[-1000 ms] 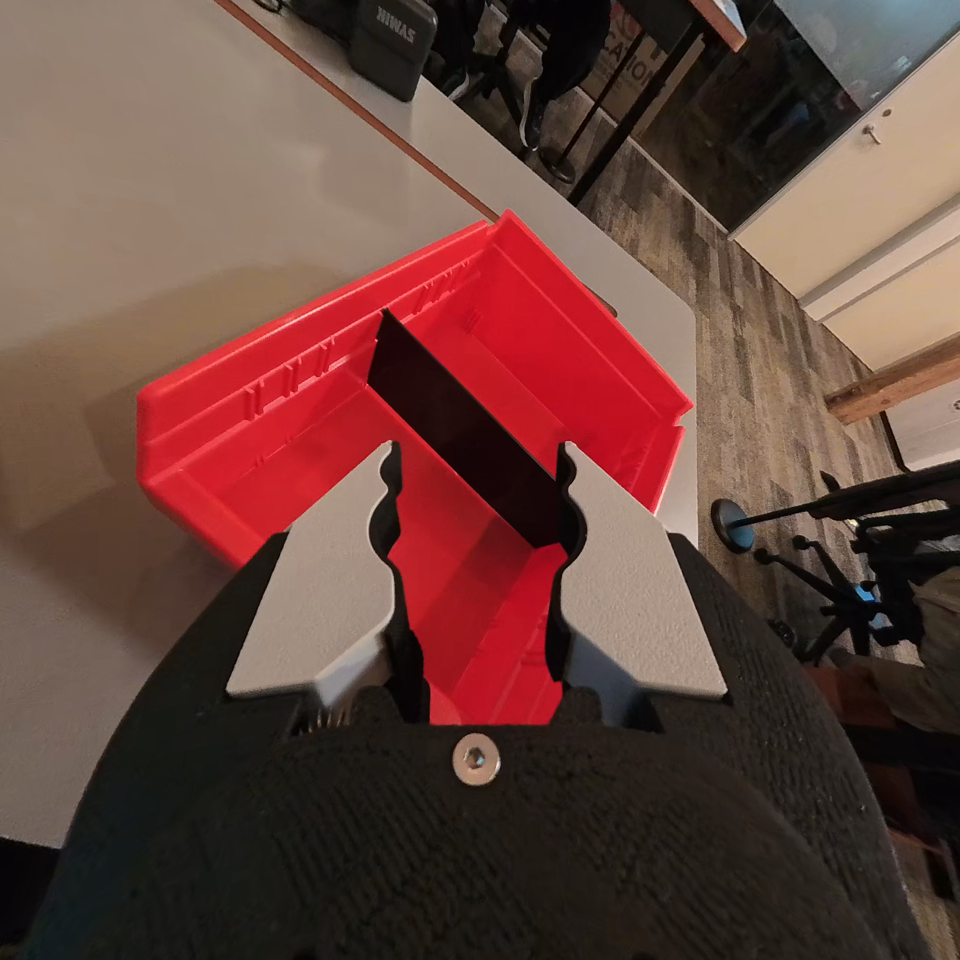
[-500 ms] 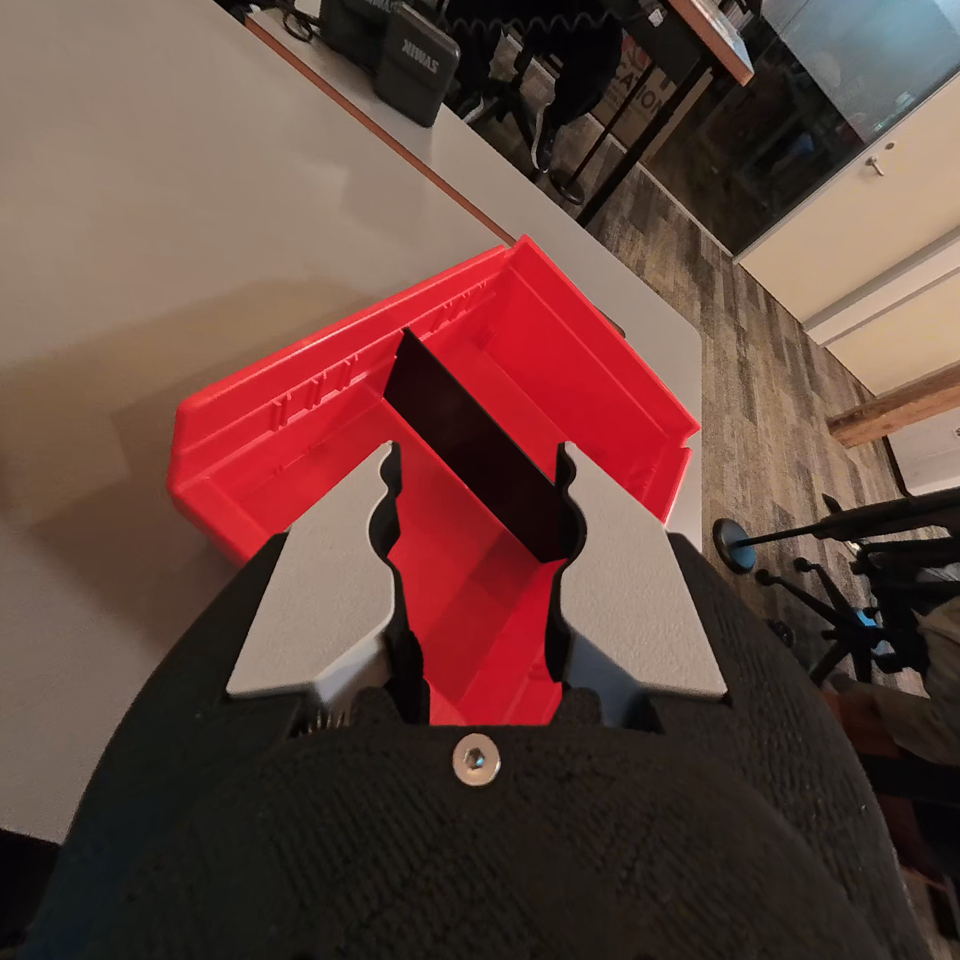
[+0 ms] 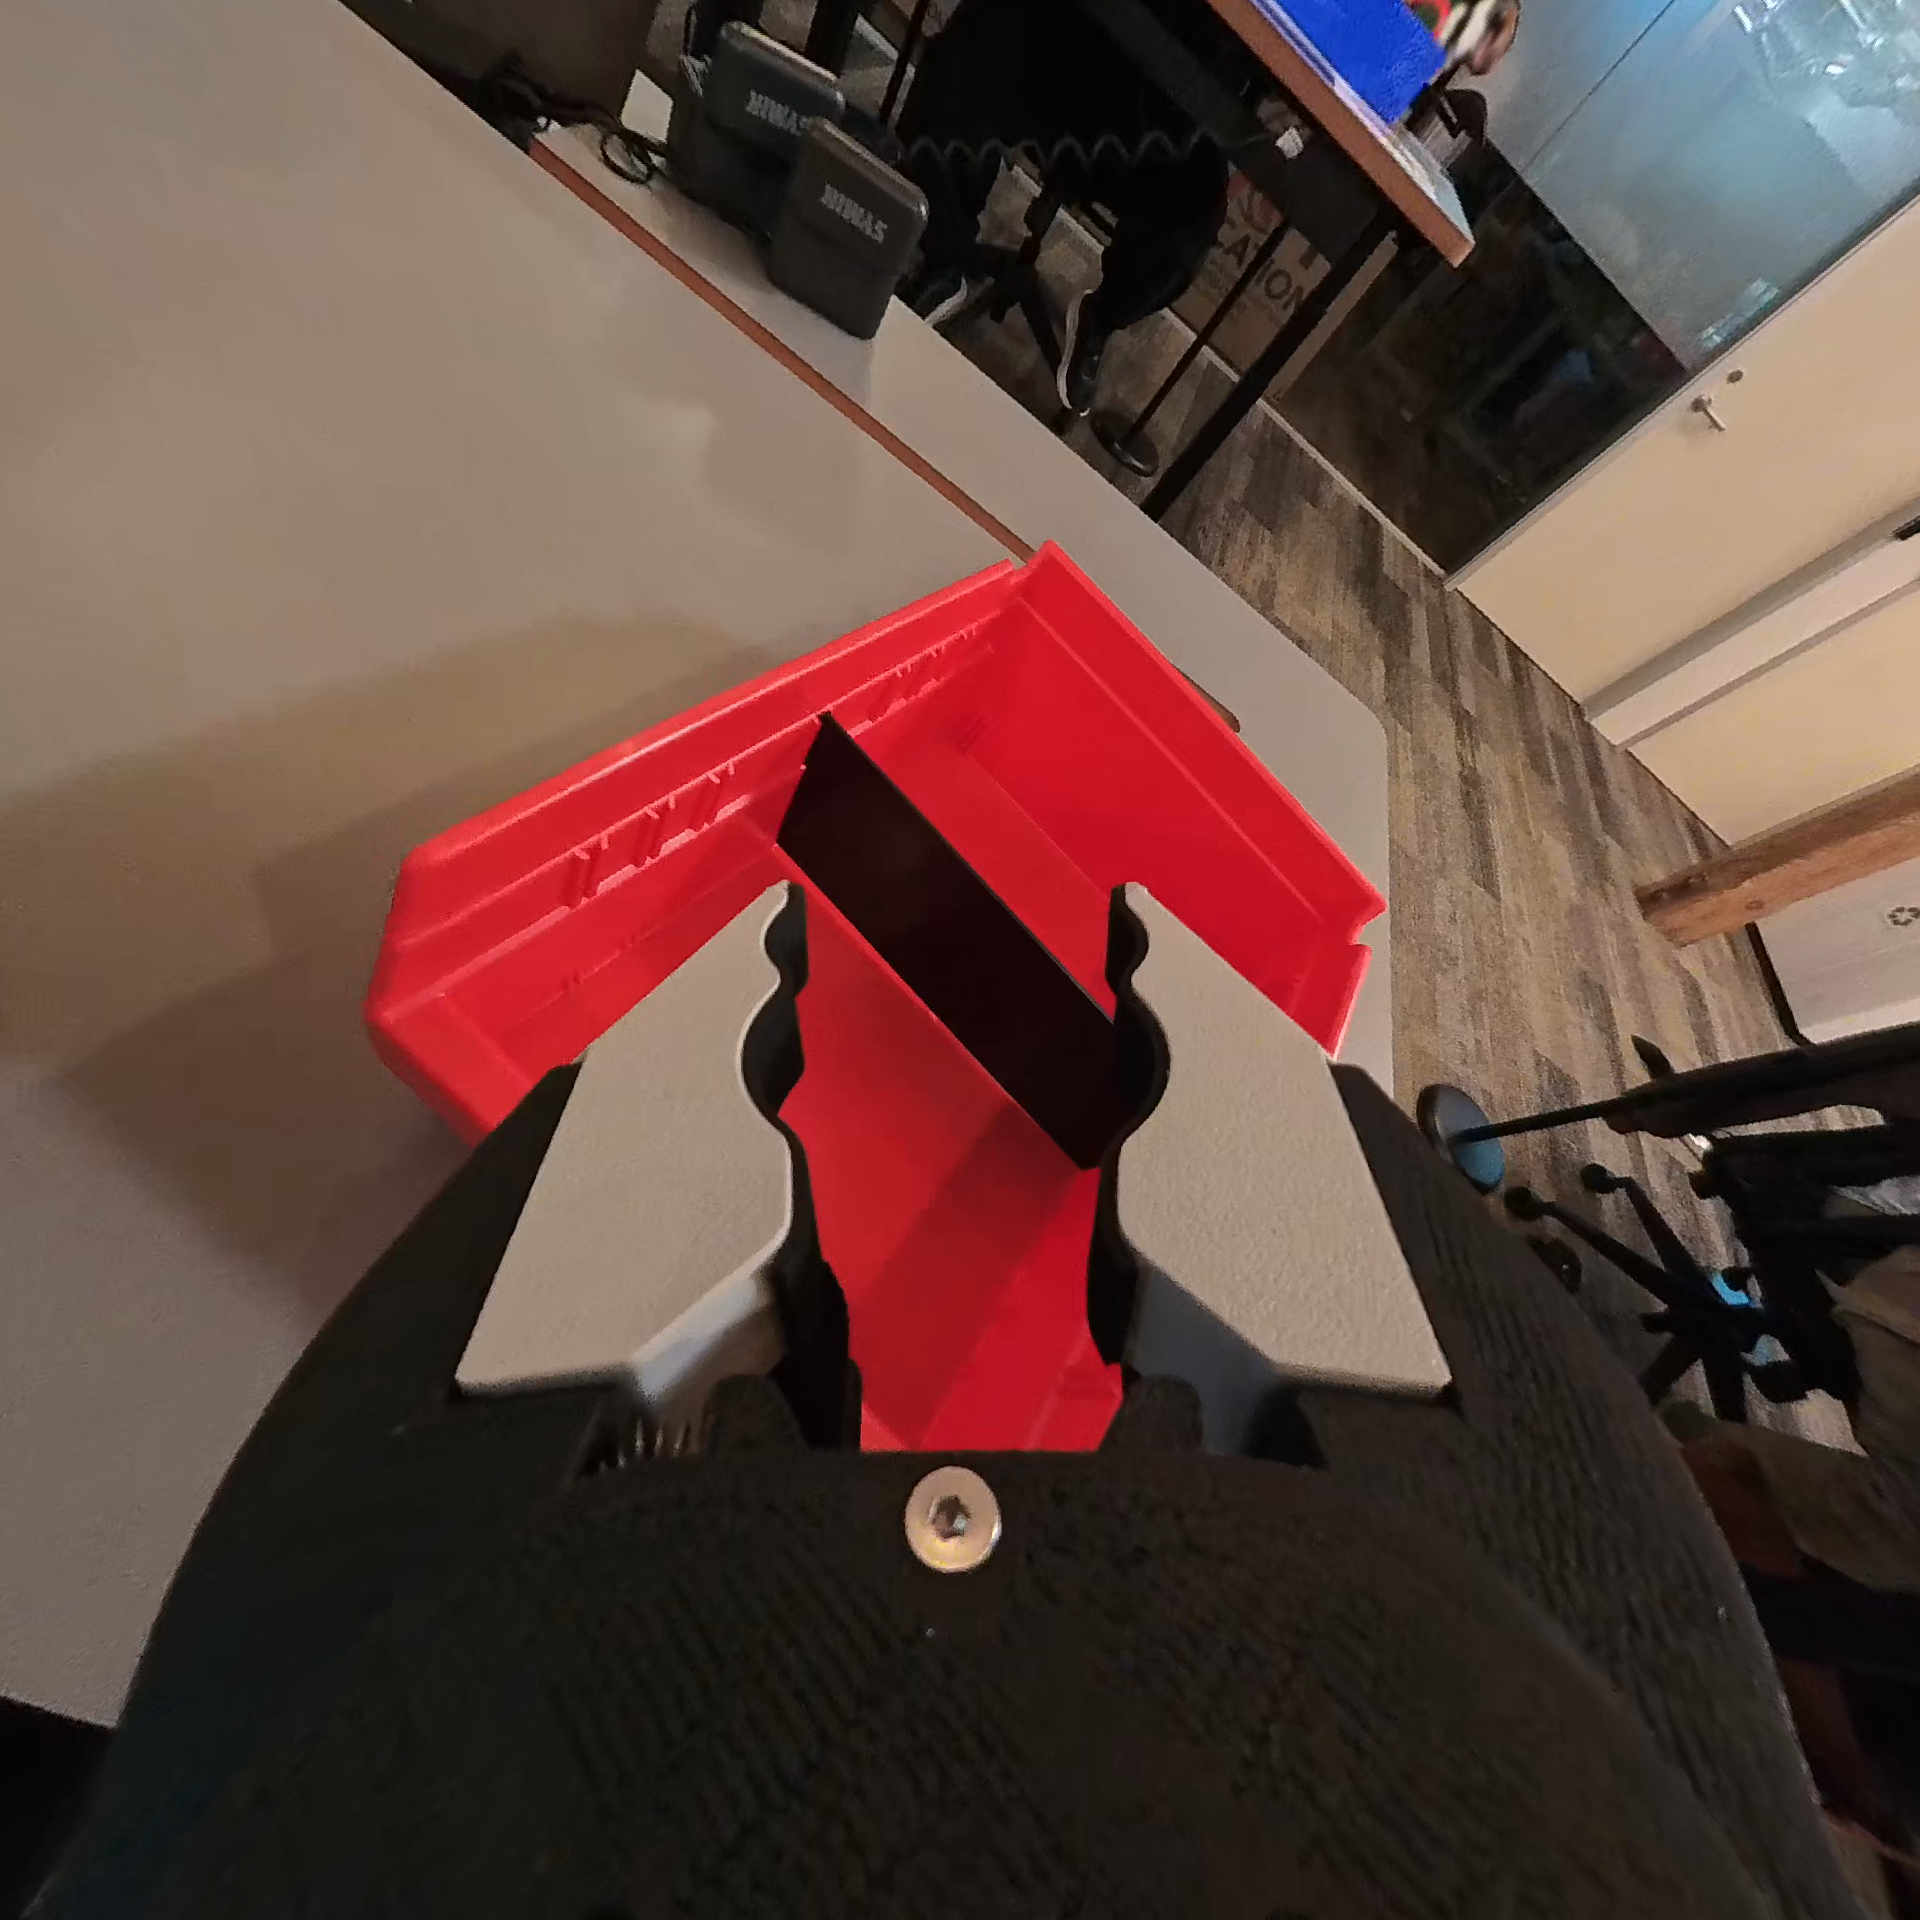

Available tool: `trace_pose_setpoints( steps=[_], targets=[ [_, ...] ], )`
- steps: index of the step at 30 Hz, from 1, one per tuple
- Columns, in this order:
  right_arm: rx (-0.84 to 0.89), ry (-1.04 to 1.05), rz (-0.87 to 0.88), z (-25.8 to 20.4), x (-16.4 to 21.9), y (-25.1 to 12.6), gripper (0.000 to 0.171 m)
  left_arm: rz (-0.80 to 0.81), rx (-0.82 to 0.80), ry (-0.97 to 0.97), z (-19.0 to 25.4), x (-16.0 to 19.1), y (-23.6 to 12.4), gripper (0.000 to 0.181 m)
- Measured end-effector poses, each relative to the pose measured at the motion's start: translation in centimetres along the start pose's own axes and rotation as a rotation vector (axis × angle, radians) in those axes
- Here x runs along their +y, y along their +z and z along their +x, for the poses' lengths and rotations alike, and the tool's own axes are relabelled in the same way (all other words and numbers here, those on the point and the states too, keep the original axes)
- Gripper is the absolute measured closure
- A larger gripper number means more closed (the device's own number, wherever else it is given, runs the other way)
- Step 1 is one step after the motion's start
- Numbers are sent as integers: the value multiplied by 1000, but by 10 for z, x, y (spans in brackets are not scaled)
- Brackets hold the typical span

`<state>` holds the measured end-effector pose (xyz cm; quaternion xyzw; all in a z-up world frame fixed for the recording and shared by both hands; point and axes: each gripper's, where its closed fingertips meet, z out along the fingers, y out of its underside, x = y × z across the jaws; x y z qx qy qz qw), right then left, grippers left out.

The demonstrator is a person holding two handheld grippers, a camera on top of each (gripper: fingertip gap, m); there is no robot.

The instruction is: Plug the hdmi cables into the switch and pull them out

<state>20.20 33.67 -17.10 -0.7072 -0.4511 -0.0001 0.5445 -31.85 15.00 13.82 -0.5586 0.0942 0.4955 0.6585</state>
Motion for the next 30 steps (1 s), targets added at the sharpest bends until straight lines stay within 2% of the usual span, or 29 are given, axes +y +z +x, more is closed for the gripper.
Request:
trace_pose_setpoints(
  steps=[3, 7, 10, 14, 17, 22, 27, 30],
  targets=[
    [1, -4, 12, -1, -3, -1, 114, 87, 242, -120, 40, -47, -5, 164],
    [7, -3, 22, 1, -5, -3, 114, 217, 563, -164, 113, -102, -29, 163],
    [13, 1, 33, 3, -6, -6, 115, 297, 697, -139, 164, -131, -49, 163],
    [11, 3, 48, 4, -6, -7, 115, 374, 831, -100, 231, -149, -75, 163],
    [8, -2, 51, 4, -6, -7, 115, 423, 807, -104, 271, -149, -88, 162],
    [7, -7, 57, 4, -7, -5, 115, 503, 616, -141, 315, -135, -108, 163],
    [12, -24, 57, 2, -9, -3, 115, 492, 446, -138, 352, -100, -119, 164],
    [19, -37, 60, 2, -11, -3, 116, 434, 475, -46, 383, -74, -119, 164]
  ],
)
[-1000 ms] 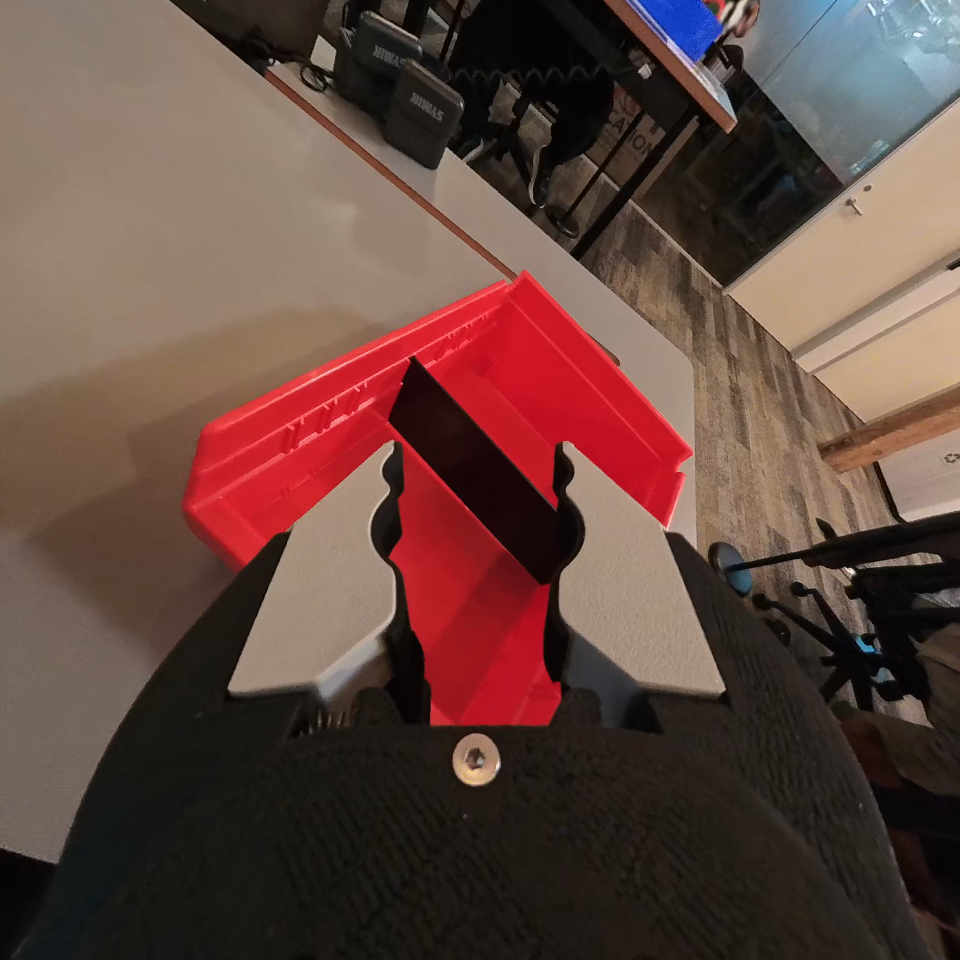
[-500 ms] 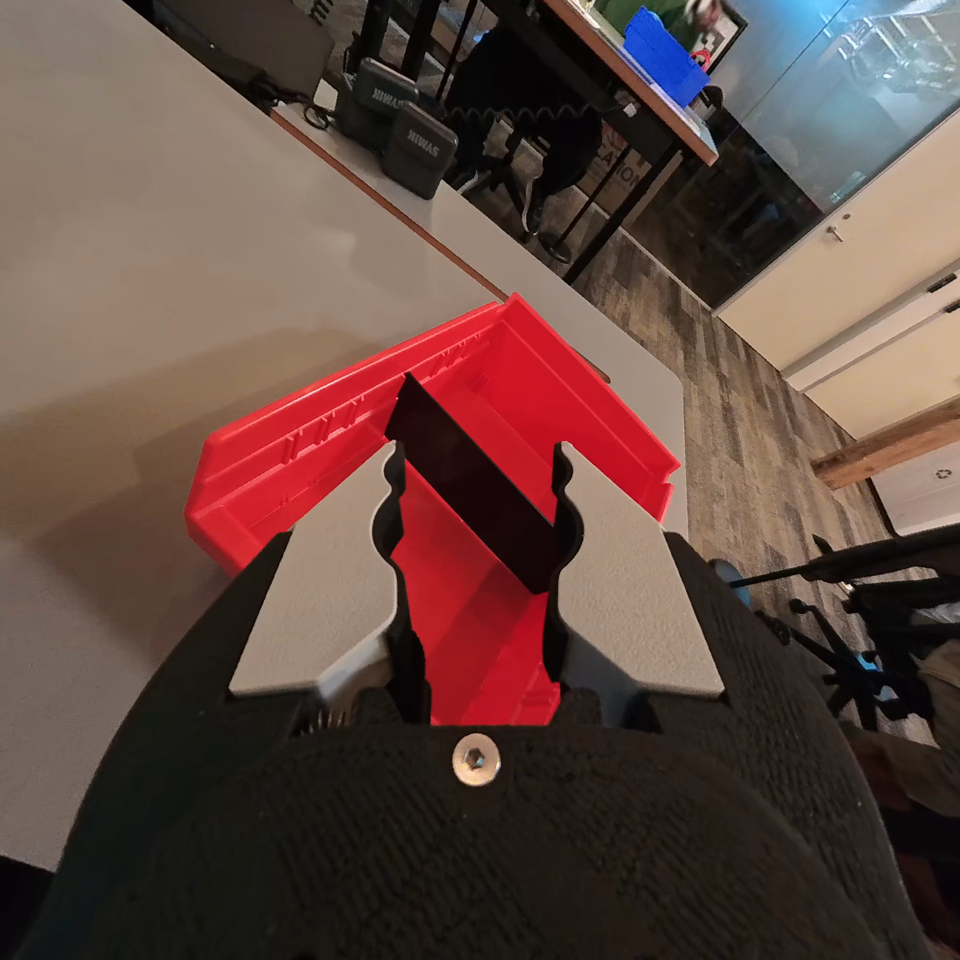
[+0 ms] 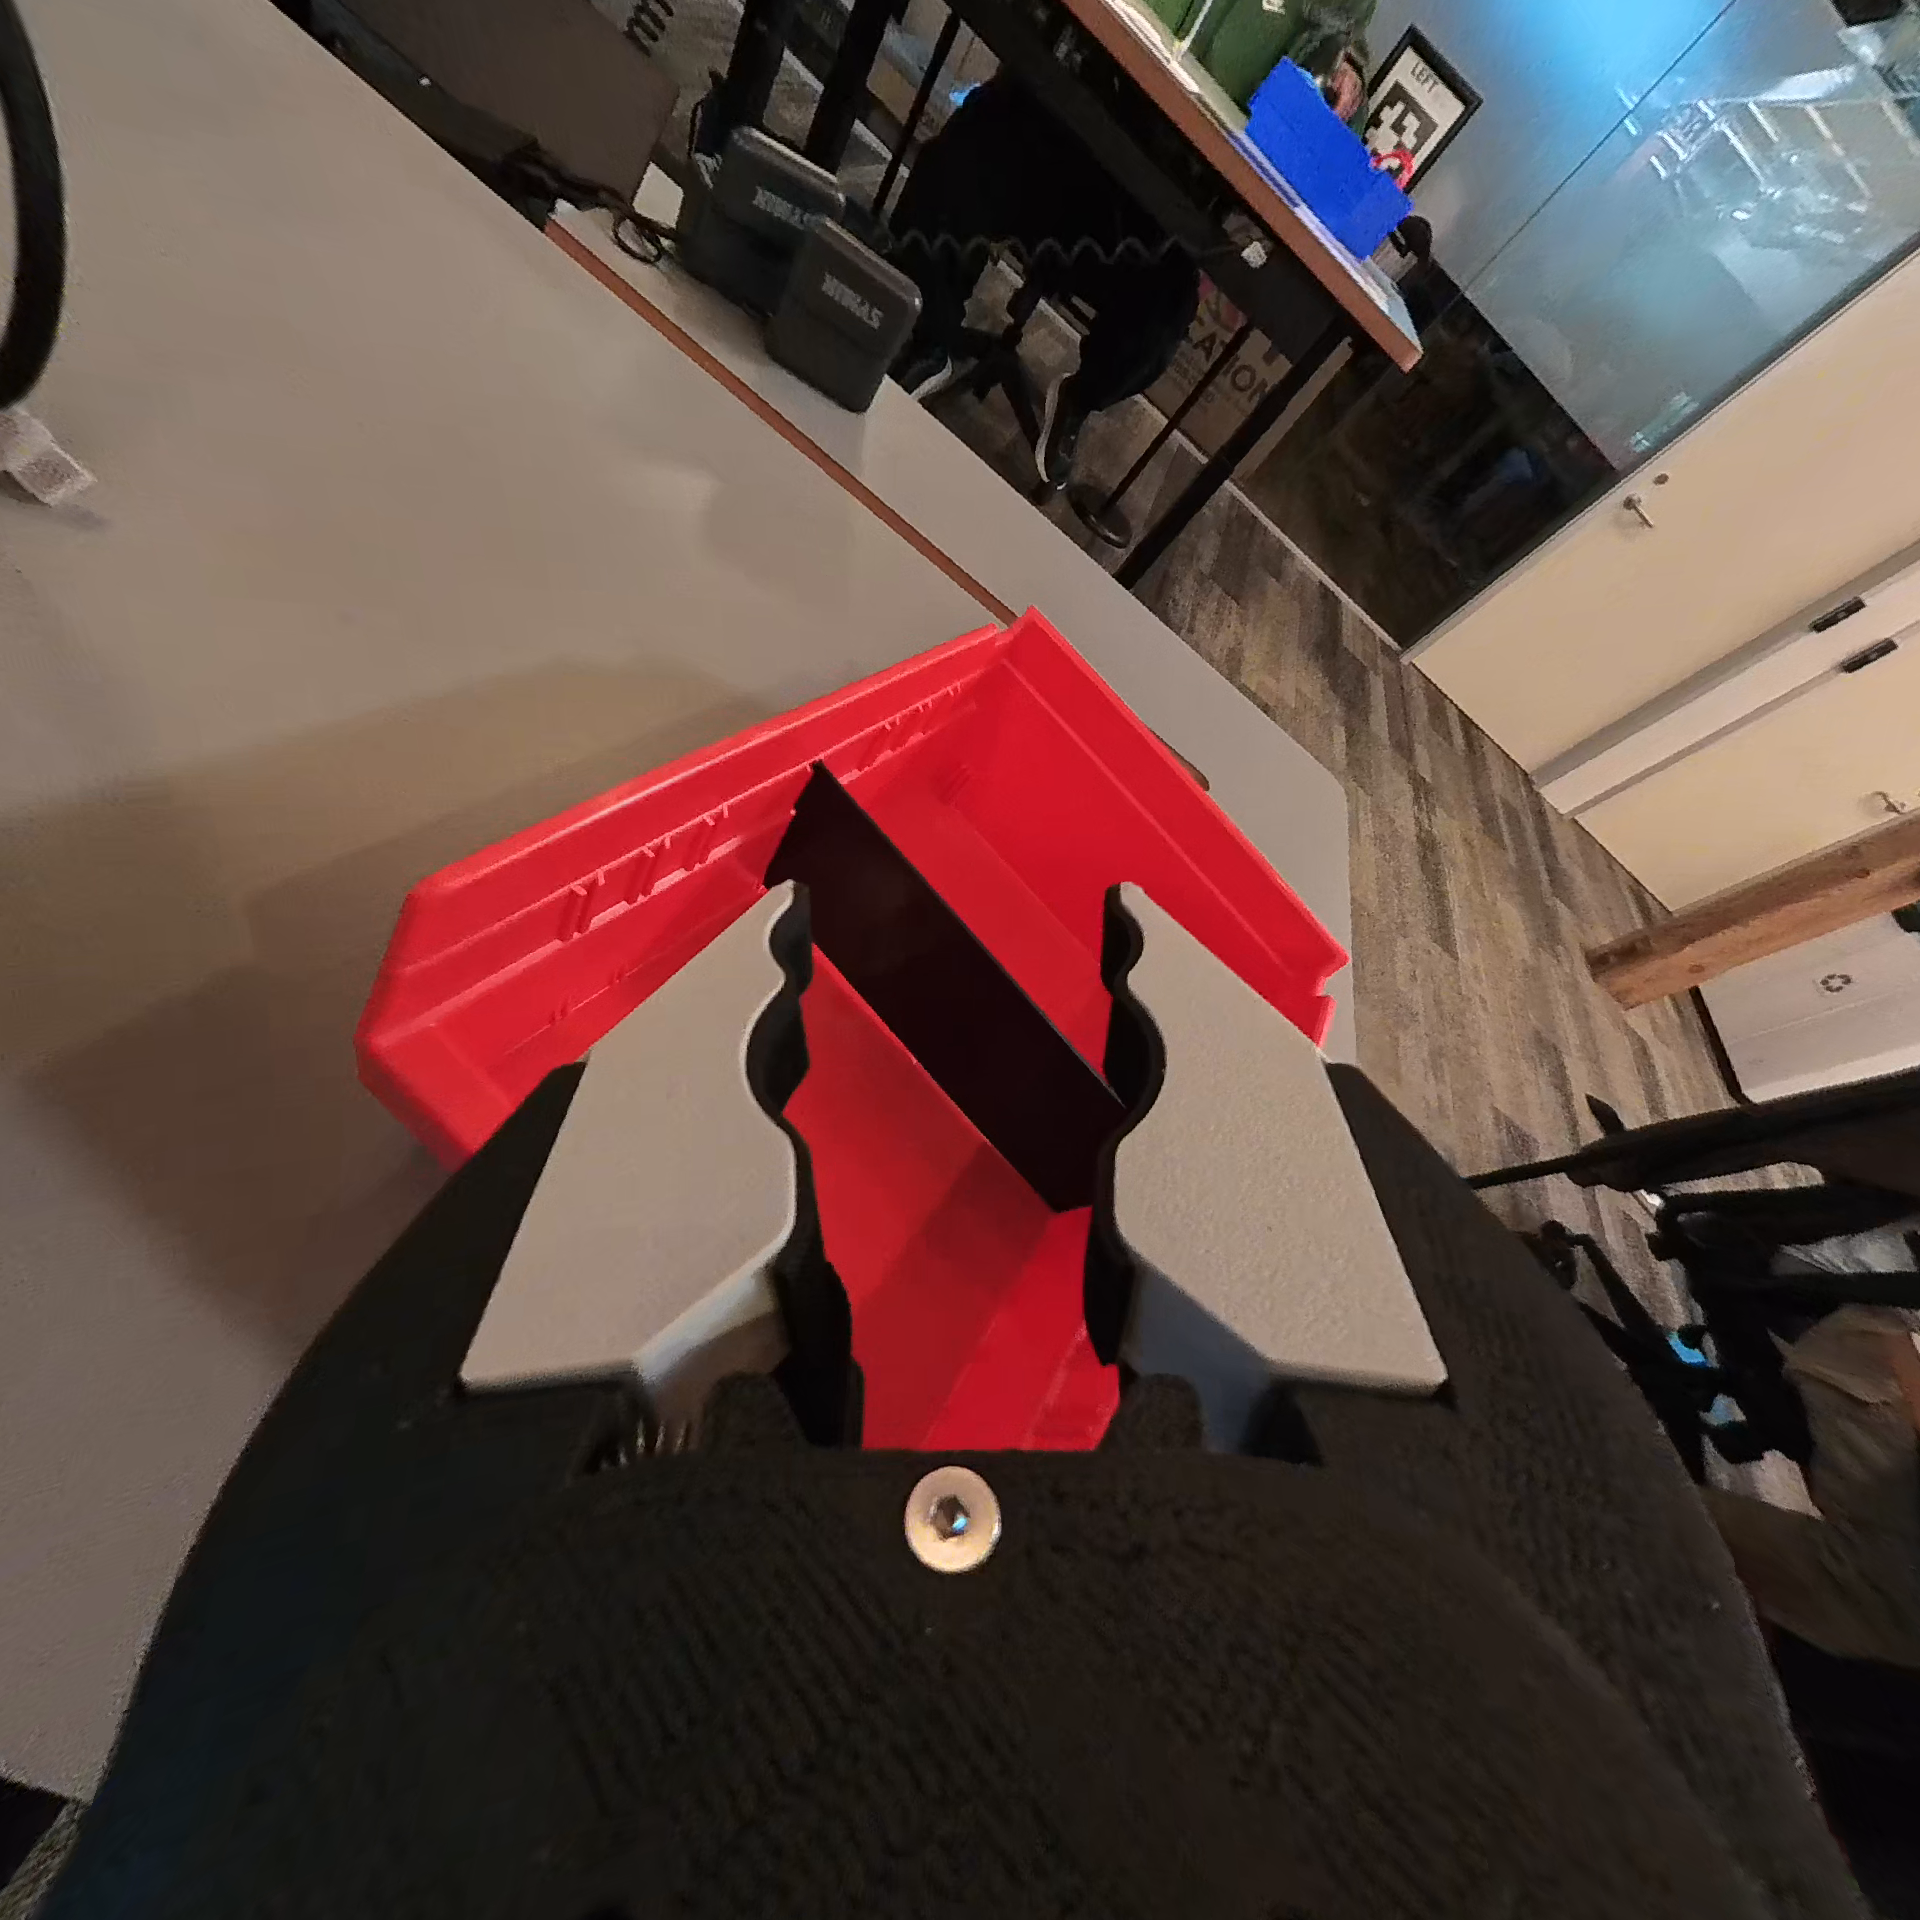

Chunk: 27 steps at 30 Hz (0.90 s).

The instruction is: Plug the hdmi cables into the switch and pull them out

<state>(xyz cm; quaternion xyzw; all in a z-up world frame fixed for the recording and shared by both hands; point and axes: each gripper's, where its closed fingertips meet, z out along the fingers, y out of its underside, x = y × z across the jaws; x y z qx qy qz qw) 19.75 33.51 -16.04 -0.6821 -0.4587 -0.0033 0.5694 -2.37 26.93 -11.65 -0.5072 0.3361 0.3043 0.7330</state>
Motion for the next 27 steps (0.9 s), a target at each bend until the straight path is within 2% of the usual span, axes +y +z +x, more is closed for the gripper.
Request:
trace_pose_setpoints(
  steps=[6, 11, 13, 14, 17, 20, 24, 27],
  targets=[
    [2, -19, -8, -3, -1, 5, 116, -156, 261, 332, 65, 54, -1, 162],
    [-11, -42, -22, -10, -1, 10, 117, -242, 467, 447, 112, 84, -5, 163],
    [-15, -52, -25, -13, -2, 12, 117, -281, 568, 422, 132, 92, -9, 164],
    [-17, -56, -25, -13, -2, 13, 117, -300, 629, 394, 142, 96, -14, 164],
    [-22, -59, -26, -15, -2, 14, 117, -321, 660, 282, 148, 95, -15, 163],
    [-22, -59, -25, -14, -1, 14, 117, -359, 727, 36, 149, 85, -18, 153],
    [-21, -63, -10, -14, -5, 10, 116, -393, 787, -353, 149, 59, -25, 86],
    [-20, -61, 11, -15, -11, 6, 117, -343, 727, -583, 128, 32, -31, 80]
  ],
)
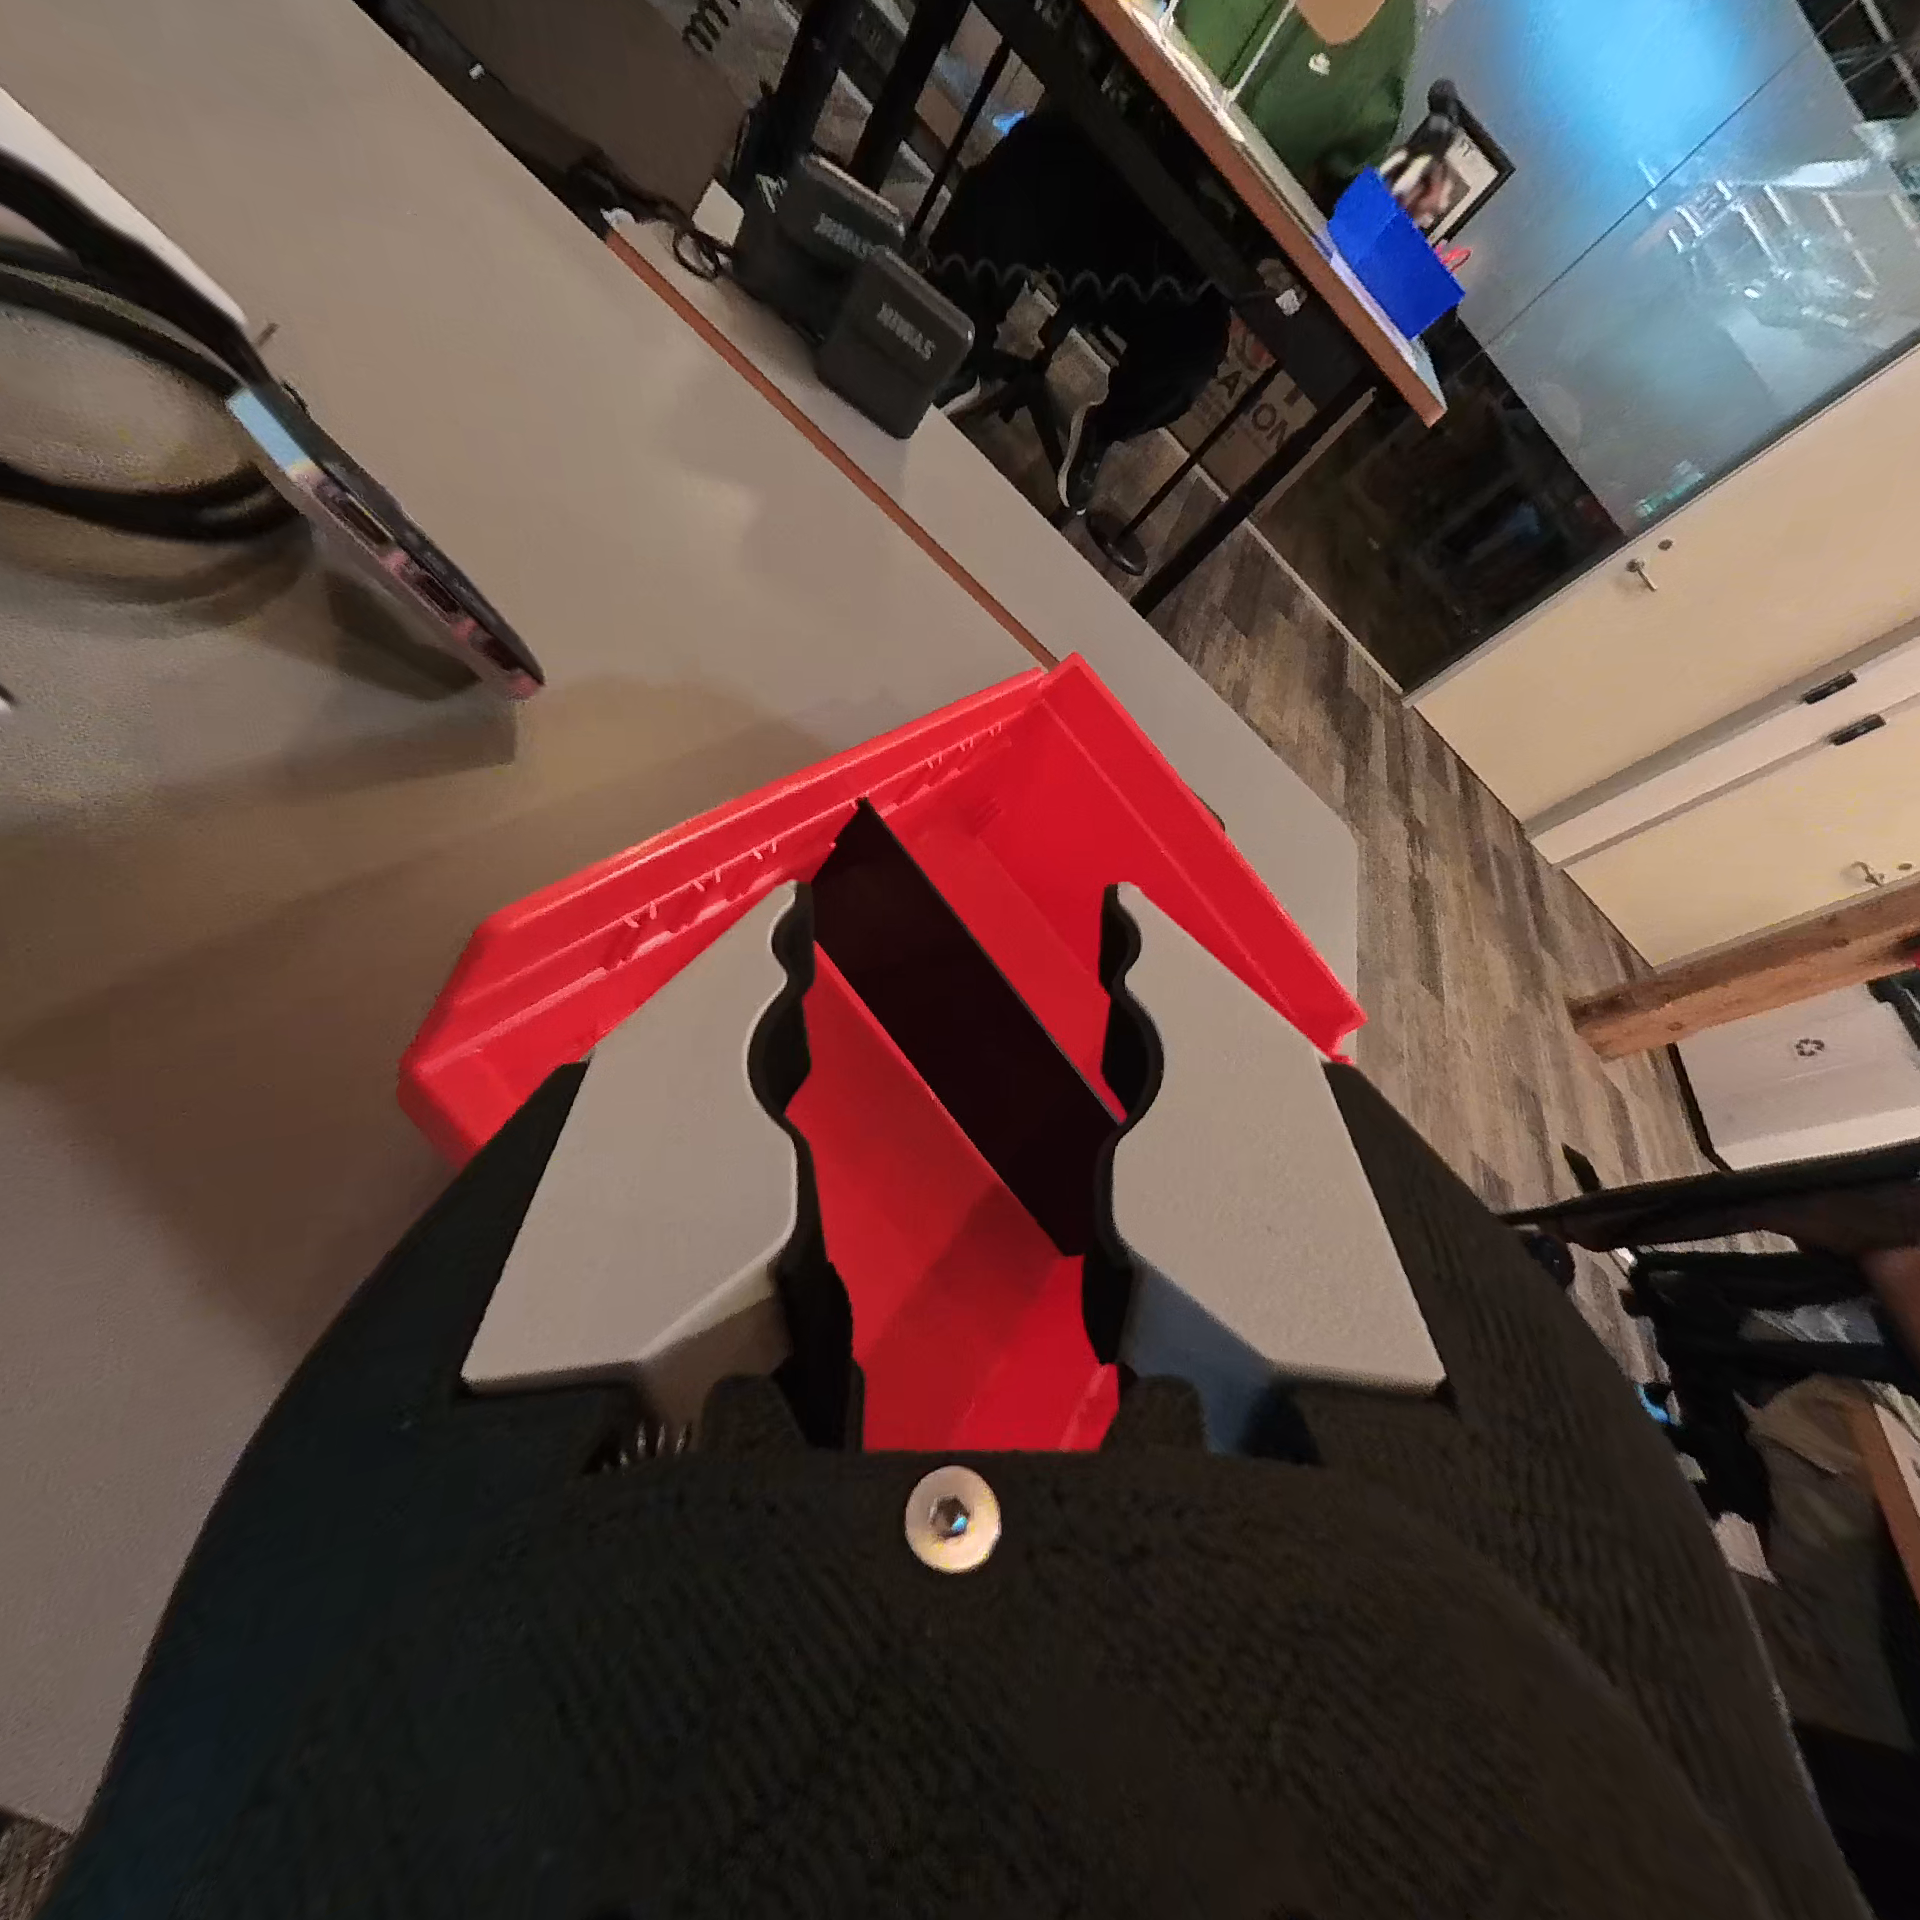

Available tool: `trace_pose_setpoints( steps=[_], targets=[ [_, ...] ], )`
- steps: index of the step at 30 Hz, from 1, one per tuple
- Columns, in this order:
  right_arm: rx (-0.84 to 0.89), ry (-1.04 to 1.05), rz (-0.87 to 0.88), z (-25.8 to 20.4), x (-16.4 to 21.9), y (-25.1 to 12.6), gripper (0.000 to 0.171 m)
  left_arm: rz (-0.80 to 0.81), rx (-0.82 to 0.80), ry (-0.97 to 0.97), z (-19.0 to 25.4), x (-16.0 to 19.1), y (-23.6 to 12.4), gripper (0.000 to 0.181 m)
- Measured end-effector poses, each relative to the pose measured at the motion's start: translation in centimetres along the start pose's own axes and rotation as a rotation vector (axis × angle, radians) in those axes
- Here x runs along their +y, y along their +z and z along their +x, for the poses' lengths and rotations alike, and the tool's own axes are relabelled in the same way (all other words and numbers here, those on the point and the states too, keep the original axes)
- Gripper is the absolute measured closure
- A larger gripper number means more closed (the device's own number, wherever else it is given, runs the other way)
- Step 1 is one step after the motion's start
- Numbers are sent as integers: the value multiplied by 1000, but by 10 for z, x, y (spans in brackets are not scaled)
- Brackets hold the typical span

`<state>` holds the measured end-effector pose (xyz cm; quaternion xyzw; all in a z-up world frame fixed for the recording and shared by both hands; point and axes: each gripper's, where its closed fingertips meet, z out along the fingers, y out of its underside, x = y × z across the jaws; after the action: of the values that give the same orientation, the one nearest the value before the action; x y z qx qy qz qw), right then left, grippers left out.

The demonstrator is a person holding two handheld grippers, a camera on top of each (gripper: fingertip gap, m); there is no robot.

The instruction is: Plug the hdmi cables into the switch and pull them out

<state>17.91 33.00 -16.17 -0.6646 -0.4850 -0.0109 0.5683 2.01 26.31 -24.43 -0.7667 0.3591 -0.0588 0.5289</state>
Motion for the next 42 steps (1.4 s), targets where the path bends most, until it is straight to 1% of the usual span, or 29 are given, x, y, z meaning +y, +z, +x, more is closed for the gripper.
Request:
trace_pose_setpoints(
  steps=[3, 6, 9, 12, 14, 16, 17, 18, 20, 23, 24, 26, 27, 29, 32, 34, 37, 41, 42],
  targets=[
    [-3, 6, 22, -1, -5, -3, 117, 58, -68, -128, -6, -13, -33, 79],
    [-7, 7, 32, -2, -8, -5, 117, 89, -120, -223, -12, -17, -76, 80],
    [-8, 4, 32, -3, -9, -6, 117, 82, -281, -300, -38, -4, -132, 89],
    [-12, 5, 32, -4, -10, -6, 117, -11, -565, -341, -83, 34, -203, 99],
    [-18, 0, 28, -6, -10, -4, 117, -104, -773, -350, -114, 67, -257, 108],
    [-25, -8, 24, -10, -11, -3, 117, -215, -979, -317, -144, 99, -310, 118],
    [-29, -12, 23, -11, -12, -2, 117, -267, -1034, -291, -155, 114, -329, 120],
    [-33, -15, 23, -13, -12, -2, 117, -327, -1052, -271, -163, 129, -341, 120],
    [-43, -22, 23, -16, -14, 0, 117, -466, -1036, -218, -176, 160, -352, 120],
    [-50, -26, 19, -19, -14, 1, 117, -694, -946, -116, -184, 203, -351, 120],
    [-51, -25, 18, -19, -13, 1, 117, -736, -899, -106, -185, 215, -346, 119],
    [-51, -23, 17, -19, -13, 2, 117, -716, -817, -110, -187, 226, -332, 119],
    [-52, -22, 16, -19, -13, 2, 117, -699, -802, -100, -190, 227, -328, 121],
    [-52, -22, 15, -19, -12, 1, 117, -676, -780, -77, -195, 227, -322, 130],
    [-53, -22, 13, -19, -12, 2, 117, -745, -772, -101, -201, 238, -323, 139],
    [-54, -21, 11, -19, -11, 2, 117, -786, -769, -120, -203, 245, -324, 142],
    [-53, -16, 7, -17, -9, 3, 116, -829, -803, -95, -209, 250, -328, 146],
    [-50, -14, 4, -16, -8, 2, 116, -837, -855, -40, -212, 246, -333, 168],
    [-50, -13, 5, -16, -8, 2, 117, -829, -858, -32, -212, 244, -334, 176]
  ],
)
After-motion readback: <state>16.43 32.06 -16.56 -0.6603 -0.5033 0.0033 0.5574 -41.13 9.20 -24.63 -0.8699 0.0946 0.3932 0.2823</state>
